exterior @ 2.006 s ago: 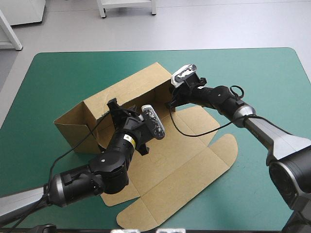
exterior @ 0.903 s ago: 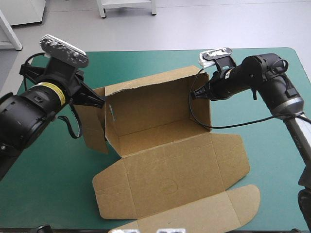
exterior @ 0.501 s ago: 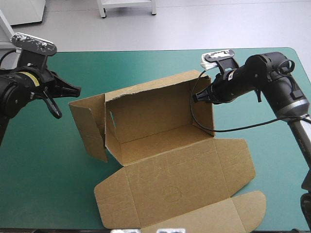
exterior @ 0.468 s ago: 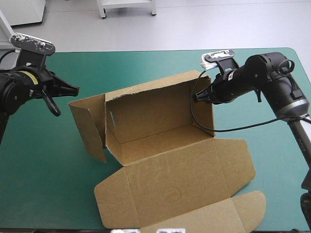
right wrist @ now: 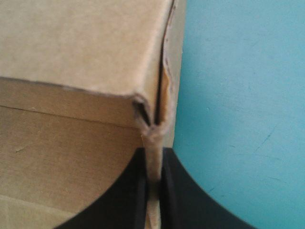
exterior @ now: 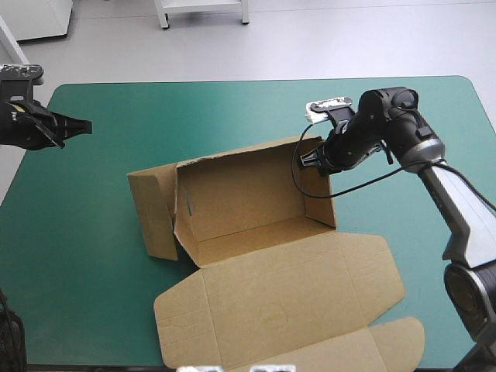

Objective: Fold the box

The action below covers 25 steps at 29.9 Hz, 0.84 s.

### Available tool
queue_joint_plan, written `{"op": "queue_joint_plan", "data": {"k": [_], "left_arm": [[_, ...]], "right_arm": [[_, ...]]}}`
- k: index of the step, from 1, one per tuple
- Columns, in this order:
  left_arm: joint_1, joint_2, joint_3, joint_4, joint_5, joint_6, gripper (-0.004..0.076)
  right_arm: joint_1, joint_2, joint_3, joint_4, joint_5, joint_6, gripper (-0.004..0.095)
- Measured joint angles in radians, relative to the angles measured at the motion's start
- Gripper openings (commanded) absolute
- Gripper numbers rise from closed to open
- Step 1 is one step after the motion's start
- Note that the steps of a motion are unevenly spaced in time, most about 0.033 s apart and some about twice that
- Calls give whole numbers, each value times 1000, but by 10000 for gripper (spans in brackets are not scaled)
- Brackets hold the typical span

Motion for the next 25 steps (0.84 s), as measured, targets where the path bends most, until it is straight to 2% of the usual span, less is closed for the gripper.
{"op": "queue_joint_plan", "data": {"k": [4, 11, 15, 19, 21, 25], "left_arm": [[30, 33, 0, -25, -3, 14, -8], [30, 42, 0, -66, -4, 33, -8], [30, 42, 0, -69, -4, 34, -8], [30, 42, 0, -69, -4, 34, -8], [30, 42, 0, -69, -5, 37, -8], [30, 42, 0, -86, -6, 47, -8]], "right_arm": [[0, 53, -22, -2, -59, 0, -13], [0, 146, -28, 3, -266, -38, 11], [0, 161, -28, 4, -279, -42, 193], [0, 177, -58, -14, -193, -48, 508], [0, 180, -94, -37, -162, -33, 616], [0, 179, -185, -96, -117, 7, 646]]}}
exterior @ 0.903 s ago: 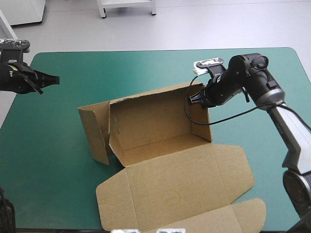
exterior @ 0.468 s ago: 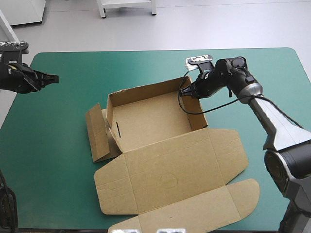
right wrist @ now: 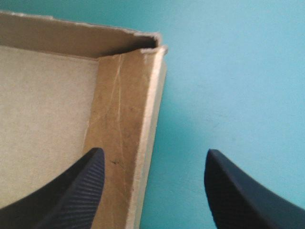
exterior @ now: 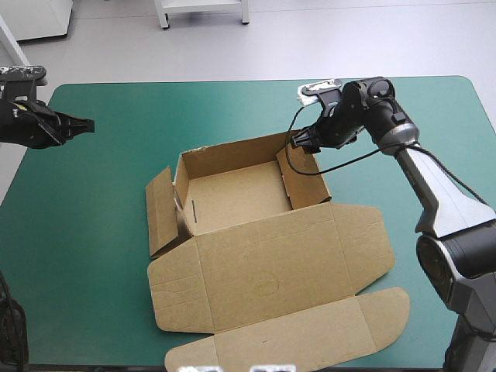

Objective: Fold the box

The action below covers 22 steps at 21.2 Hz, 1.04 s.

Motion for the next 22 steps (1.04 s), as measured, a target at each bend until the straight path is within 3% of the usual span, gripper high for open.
{"op": "queue_joint_plan", "data": {"k": [3, 11, 22], "left_arm": [[0, 0, 0, -14, -1, 9, -8], [0, 0, 0, -25, 3, 14, -8], [0, 0, 0, -30, 3, 27, -8]], "right_arm": [[0, 0, -106, -24, 101, 31, 646], [0, -6, -135, 44, 120, 32, 646], [1, -7, 78, 56, 117, 32, 644]]}}
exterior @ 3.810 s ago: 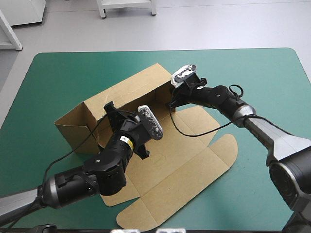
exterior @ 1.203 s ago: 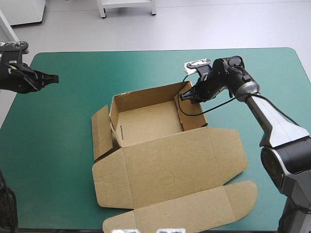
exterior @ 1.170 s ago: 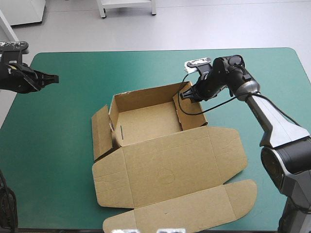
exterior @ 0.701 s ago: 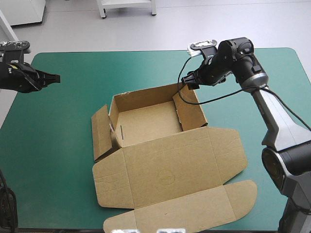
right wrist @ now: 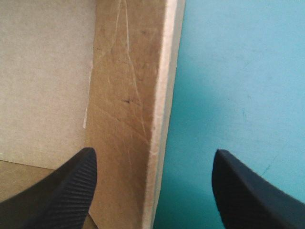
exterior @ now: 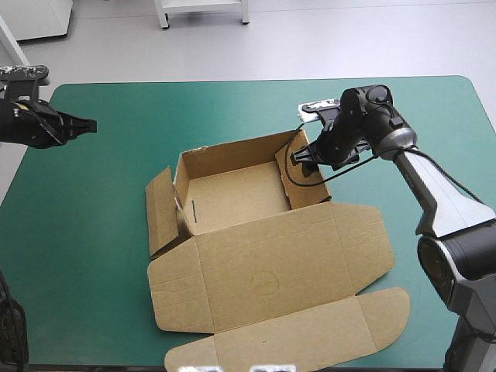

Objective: Fold the box

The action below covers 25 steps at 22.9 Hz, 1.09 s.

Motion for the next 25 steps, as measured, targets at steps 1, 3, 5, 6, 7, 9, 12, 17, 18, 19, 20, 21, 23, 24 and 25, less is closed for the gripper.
{"op": "queue_joint_plan", "data": {"k": [1, 3, 5, 6, 7, 9, 12, 17, 18, 19, 20, 21, 23, 24, 25], "left_arm": [[0, 0, 0, 0, 0, 1, -8], [0, 0, 0, 0, 0, 1, -8], [0, 0, 0, 0, 0, 1, -8], [0, 0, 0, 0, 0, 1, -8], [0, 0, 0, 0, 1, 1, -8], [0, 0, 0, -1, 5, 1, -8], [0, 0, 0, -1, 7, 2, -8], [0, 0, 0, -1, 8, 2, -8], [0, 0, 0, -1, 11, 2, -8], [0, 0, 0, -1, 13, 2, -8], [0, 0, 0, -1, 13, 2, -8], [0, 0, 0, -1, 14, 4, -8], [0, 0, 0, -5, 14, 4, -8], [0, 1, 0, -13, 15, 5, -8], [0, 2, 0, -22, 21, 5, -8]], "right_arm": [[0, 0, 8, 8, -2, 0, 644], [0, 3, 12, 19, -2, -1, 637], [0, 7, 12, 20, -2, -1, 617], [0, 10, 12, 23, -2, -3, 603], [0, 15, 12, 26, -2, -5, 596], [0, 27, 13, 28, -3, -9, 575], [0, 43, 13, 31, -3, -13, 494], [0, 67, 13, 27, -6, -16, -9], [0, 69, 13, 26, -6, -19, -1], [0, 70, 13, 20, -6, -29, -1], [0, 70, 13, 15, -7, -29, -1], [0, 70, 13, 1, -11, -29, -1], [0, 70, 12, -21, -10, -31, -2], [-1, 70, 4, -31, -6, -32, -2], [-4, 71, -5, -40, -5, -32, -2]]}}
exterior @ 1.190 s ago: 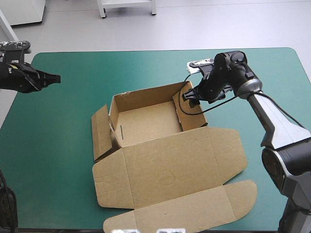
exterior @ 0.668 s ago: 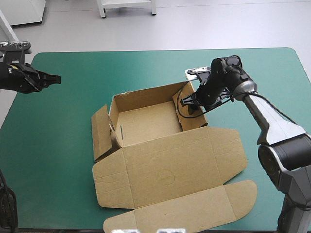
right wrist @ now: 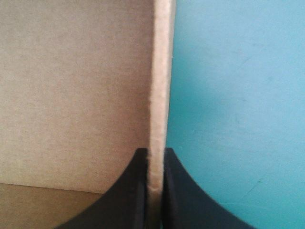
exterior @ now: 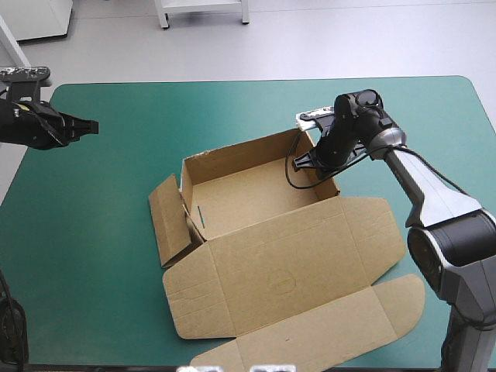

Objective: Fold the box

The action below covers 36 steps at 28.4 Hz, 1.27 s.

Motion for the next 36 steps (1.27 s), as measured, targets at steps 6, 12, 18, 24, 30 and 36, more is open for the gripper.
{"op": "queue_joint_plan", "data": {"k": [6, 12, 18, 24, 30, 36], "left_arm": [[0, 55, 0, -25, 20, 3, -8], [0, 131, 0, -71, 16, 29, -8], [0, 232, 0, -181, 8, 83, -8], [0, 337, 0, -331, -1, 160, -8], [0, 410, 0, -568, 5, 274, -8], [0, 431, 0, -767, 3, 371, -8]], "right_arm": [[-79, 2, -116, -9, 3, -7, -4], [-193, -27, -163, 35, 5, -14, -4], [-312, -103, -183, 149, 8, -43, -4], [-390, -186, -237, 273, 8, -79, -4], [-395, -261, -269, 337, 8, -99, -3], [-395, -269, -272, 384, 8, -109, -3]]}}
